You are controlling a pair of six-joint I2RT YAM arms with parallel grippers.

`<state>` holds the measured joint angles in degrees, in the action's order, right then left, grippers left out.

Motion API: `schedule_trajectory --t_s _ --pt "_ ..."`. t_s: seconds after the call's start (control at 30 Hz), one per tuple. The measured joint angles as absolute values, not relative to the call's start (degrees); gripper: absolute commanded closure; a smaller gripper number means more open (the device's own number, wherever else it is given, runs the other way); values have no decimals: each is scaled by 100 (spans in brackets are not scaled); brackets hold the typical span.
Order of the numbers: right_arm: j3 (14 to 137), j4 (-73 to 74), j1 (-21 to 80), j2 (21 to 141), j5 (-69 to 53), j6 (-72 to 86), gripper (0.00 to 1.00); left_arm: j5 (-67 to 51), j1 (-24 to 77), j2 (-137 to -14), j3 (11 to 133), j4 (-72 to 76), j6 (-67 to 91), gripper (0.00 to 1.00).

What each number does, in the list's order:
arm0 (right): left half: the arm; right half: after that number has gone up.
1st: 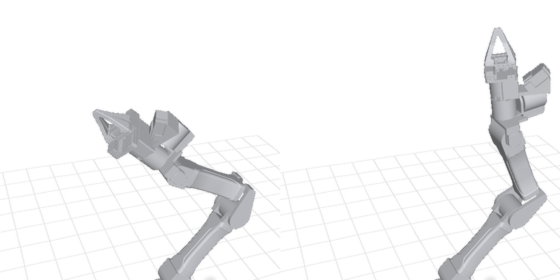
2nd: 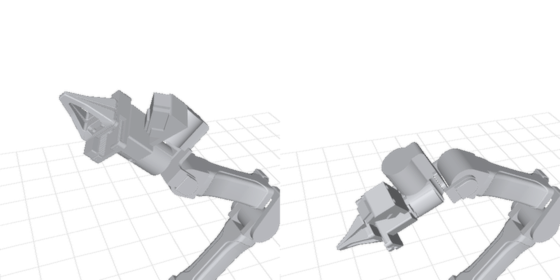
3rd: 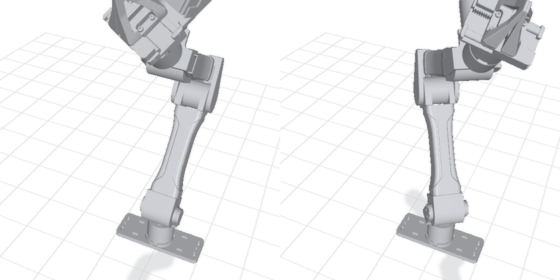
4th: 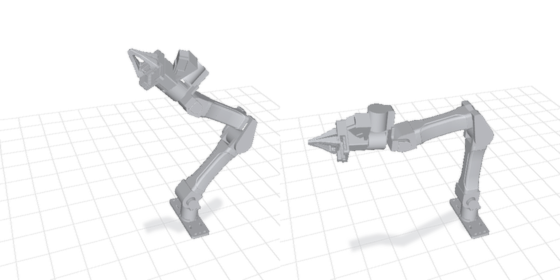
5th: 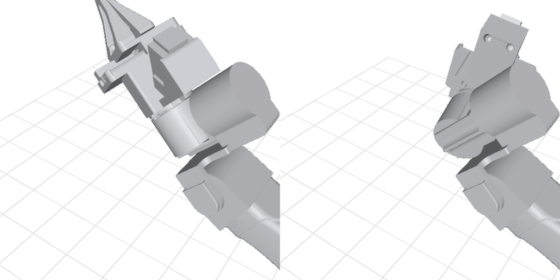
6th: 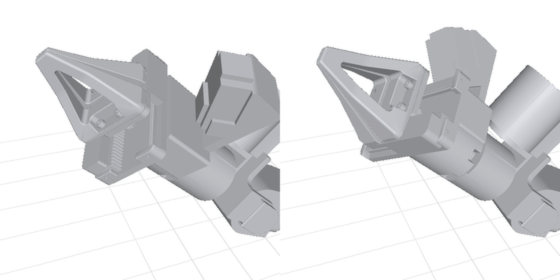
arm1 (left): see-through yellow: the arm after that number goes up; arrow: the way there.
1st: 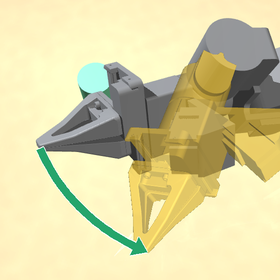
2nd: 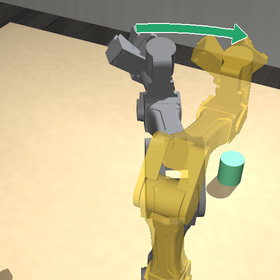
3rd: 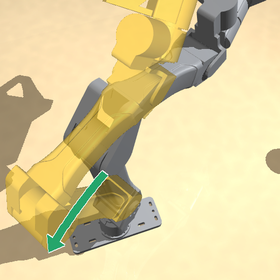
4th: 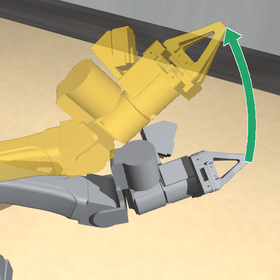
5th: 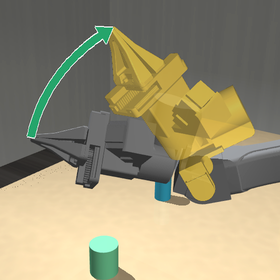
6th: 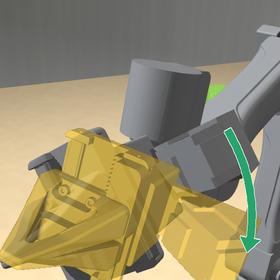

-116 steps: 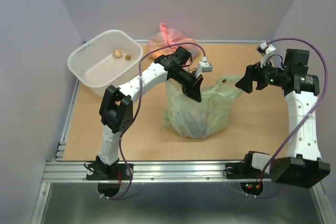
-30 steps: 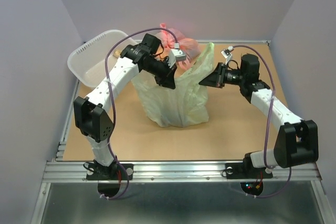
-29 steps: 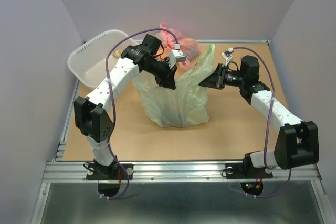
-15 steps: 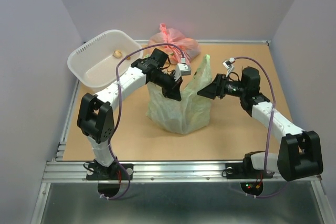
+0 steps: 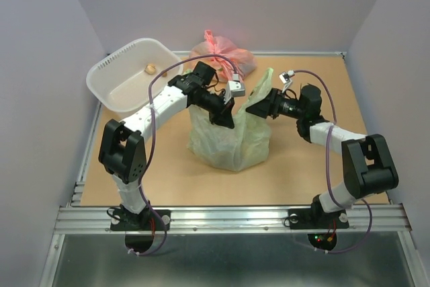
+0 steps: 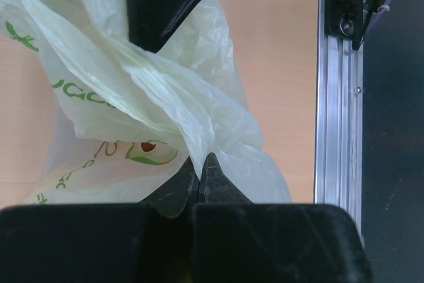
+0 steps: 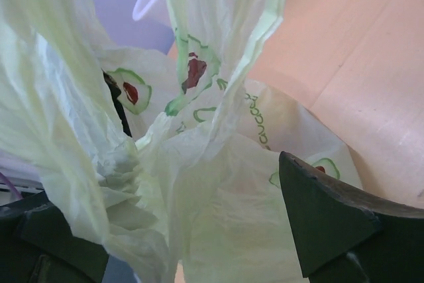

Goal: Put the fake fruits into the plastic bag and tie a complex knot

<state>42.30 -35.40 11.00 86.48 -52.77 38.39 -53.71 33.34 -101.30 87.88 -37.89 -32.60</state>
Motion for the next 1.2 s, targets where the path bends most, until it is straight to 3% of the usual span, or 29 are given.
schedule_trajectory --t_s 0.03,0.07,0.1,0.17,0.2,0.23,0.4,0.63,0.73,1.0,1.1,1.2 --pt "4228 -3675 1133 8722 -5240 4023 24 -5365 3352 -10130 8788 -3767 -3288 100" --pt "4228 -3793 1153 8753 -5227 4176 51 -5352 3374 -10130 8788 -3741 -3332 100" --pt "4230 -3931 1184 8768 -5221 4333 68 -5349 3387 -10130 8785 -3721 -3361 100" --pt "4228 -4171 1223 8766 -5223 4552 83 -5325 3409 -10130 8750 -3616 -3400 100" --pt "4228 -4244 1249 8766 -5225 4692 97 -5295 3415 -10130 8689 -3518 -3406 100" --pt "4226 -4289 1251 8766 -5223 4779 99 -5249 3422 -10127 8617 -3426 -3400 100" --pt "4088 -4386 1282 8733 -5142 5205 100 -4781 3457 -10027 7856 -2668 -3264 100" --pt "3883 -3232 1479 8514 -4626 5113 99 -3830 3826 -9393 6785 -1791 -3122 100" --pt "3883 -2836 1546 8484 -4372 4976 99 -3607 3975 -9142 6554 -1557 -3085 85" --pt "3905 -2008 1616 8484 -3944 4576 99 -3498 4012 -8643 6657 -1629 -2947 56" --pt "3905 -1859 1667 8477 -3872 4423 99 -3500 4014 -8637 6997 -1730 -2932 55" --pt "3905 -1789 1745 8475 -3817 4305 100 -3548 4014 -8652 7091 -1723 -2906 60"
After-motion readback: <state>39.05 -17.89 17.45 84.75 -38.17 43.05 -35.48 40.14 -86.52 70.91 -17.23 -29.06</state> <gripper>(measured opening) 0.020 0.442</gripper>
